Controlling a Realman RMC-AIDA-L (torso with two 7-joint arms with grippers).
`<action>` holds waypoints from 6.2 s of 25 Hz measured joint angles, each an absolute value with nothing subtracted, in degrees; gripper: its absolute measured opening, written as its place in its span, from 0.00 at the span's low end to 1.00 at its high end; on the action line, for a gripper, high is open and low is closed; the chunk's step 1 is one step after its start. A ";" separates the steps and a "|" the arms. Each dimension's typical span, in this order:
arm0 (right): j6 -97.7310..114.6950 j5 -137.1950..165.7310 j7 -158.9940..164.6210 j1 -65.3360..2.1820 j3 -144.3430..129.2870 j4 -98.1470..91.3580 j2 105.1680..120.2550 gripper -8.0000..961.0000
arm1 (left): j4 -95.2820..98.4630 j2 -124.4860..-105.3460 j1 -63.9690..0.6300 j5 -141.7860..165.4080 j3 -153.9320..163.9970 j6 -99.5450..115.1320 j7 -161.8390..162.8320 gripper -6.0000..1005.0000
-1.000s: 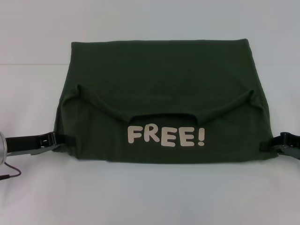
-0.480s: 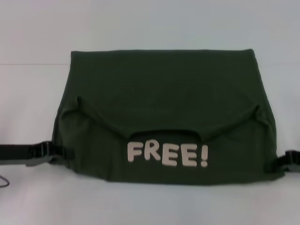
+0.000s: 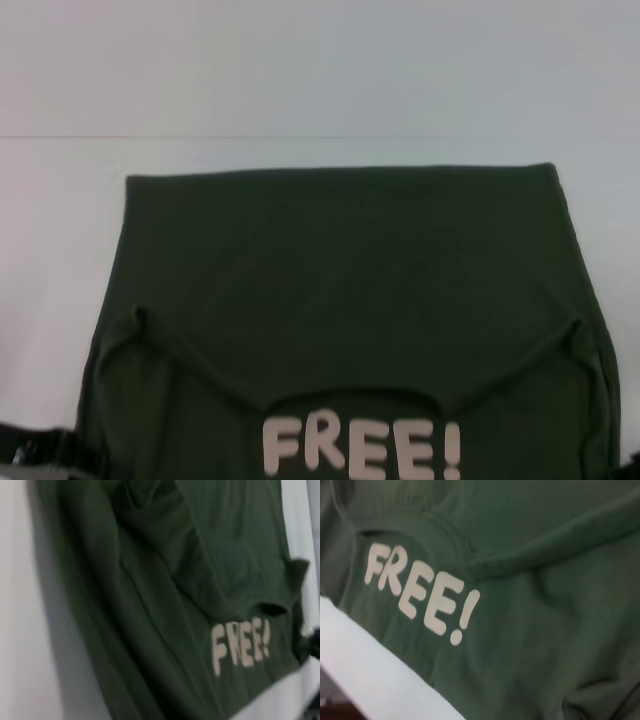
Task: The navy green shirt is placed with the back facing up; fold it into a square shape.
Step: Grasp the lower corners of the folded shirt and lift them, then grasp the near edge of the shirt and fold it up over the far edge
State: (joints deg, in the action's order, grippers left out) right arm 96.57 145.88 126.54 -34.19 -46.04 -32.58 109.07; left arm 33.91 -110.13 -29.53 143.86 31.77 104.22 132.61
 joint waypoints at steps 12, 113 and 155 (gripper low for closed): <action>100.34 146.61 122.77 -34.01 -50.61 -32.61 110.35 0.08 | 35.16 -110.39 -29.81 151.25 33.02 114.03 132.11 0.04; 43.86 103.55 109.07 -41.12 -26.96 -23.53 119.20 0.72 | 22.78 -123.92 -38.26 103.97 12.95 45.65 92.10 0.11; 56.22 103.09 102.12 -35.19 -27.34 -23.56 118.83 0.97 | 28.34 -119.03 -30.27 102.06 29.42 48.20 101.04 0.68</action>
